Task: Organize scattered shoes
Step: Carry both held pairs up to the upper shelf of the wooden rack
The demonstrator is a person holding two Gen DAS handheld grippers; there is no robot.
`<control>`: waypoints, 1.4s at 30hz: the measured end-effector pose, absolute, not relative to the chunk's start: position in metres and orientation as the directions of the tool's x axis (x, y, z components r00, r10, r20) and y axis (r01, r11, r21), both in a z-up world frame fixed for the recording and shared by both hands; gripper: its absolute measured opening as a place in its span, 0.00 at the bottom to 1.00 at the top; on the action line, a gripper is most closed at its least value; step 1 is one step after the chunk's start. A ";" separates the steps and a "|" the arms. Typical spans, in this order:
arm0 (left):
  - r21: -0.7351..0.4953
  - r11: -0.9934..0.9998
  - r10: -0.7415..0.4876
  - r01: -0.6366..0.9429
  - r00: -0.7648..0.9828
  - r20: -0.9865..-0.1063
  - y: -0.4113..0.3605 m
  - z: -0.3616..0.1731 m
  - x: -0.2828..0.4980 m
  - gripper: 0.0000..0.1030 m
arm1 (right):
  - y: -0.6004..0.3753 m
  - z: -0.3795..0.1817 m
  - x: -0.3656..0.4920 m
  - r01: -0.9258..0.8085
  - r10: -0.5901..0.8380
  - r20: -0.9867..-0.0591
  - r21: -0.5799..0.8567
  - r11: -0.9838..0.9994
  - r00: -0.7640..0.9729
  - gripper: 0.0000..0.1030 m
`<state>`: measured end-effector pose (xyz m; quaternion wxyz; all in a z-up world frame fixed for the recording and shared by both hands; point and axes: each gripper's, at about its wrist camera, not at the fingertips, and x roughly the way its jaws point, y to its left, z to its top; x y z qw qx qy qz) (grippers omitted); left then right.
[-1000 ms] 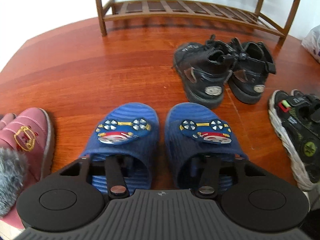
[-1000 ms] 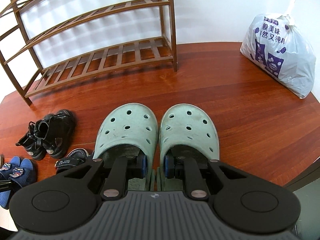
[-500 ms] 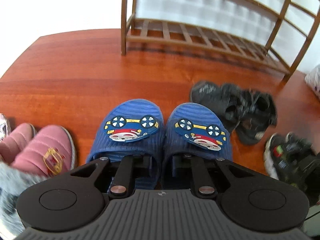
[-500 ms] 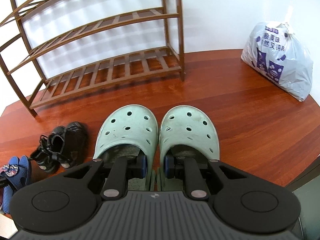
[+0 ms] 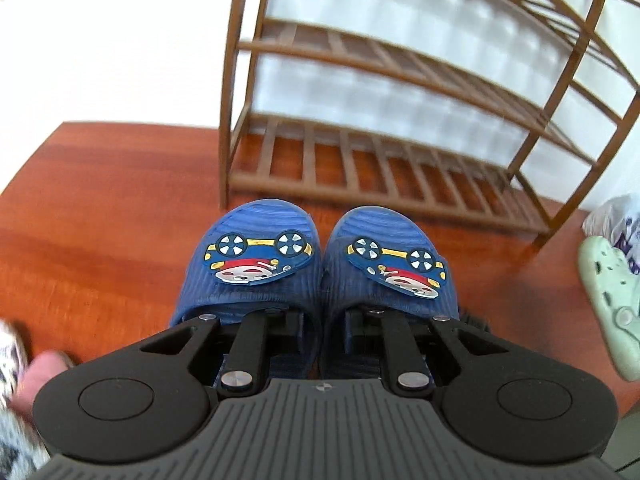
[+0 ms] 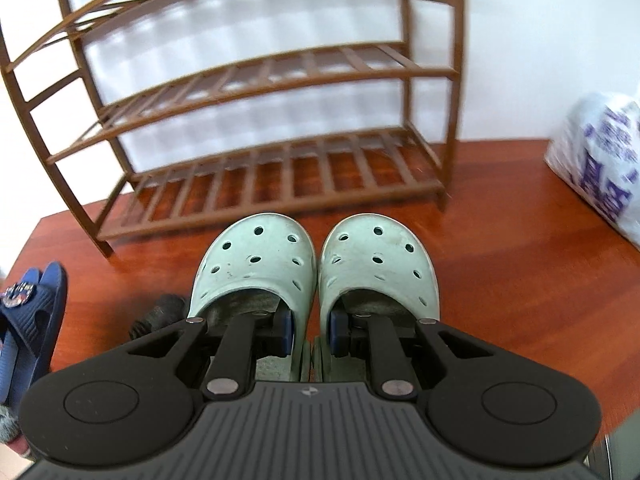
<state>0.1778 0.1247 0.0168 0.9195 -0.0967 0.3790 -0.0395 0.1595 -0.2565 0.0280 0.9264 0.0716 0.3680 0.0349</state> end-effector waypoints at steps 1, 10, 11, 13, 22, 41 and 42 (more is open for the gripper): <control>-0.207 0.978 -0.144 -0.001 0.714 -0.685 0.123 0.022 0.185 0.18 | -0.250 0.034 0.171 -0.032 0.133 -0.668 0.162 0.986 0.733 0.19; -0.197 0.980 -0.102 -0.038 0.751 -0.652 0.115 0.068 0.256 0.18 | -0.209 0.068 0.246 -0.131 0.208 -0.611 0.169 0.977 0.764 0.19; -0.193 0.980 -0.094 -0.042 0.757 -0.646 0.115 0.073 0.265 0.18 | -0.205 0.071 0.253 -0.138 0.214 -0.607 0.170 0.976 0.766 0.19; -0.186 0.981 -0.080 -0.052 0.768 -0.635 0.114 0.082 0.281 0.19 | -0.196 0.077 0.269 -0.152 0.225 -0.599 0.170 0.974 0.769 0.19; -0.199 0.975 -0.045 -0.094 0.799 -0.600 0.116 0.104 0.350 0.20 | -0.158 0.101 0.332 -0.173 0.217 -0.567 0.132 0.976 0.794 0.19; -0.148 0.989 -0.064 -0.019 0.841 -0.537 0.118 0.109 0.432 0.25 | -0.092 0.106 0.458 -0.111 0.120 -0.560 0.051 0.993 0.820 0.19; -0.147 0.989 -0.069 -0.013 0.839 -0.539 0.119 0.108 0.433 0.25 | -0.088 0.104 0.463 -0.109 0.113 -0.559 0.041 0.993 0.821 0.20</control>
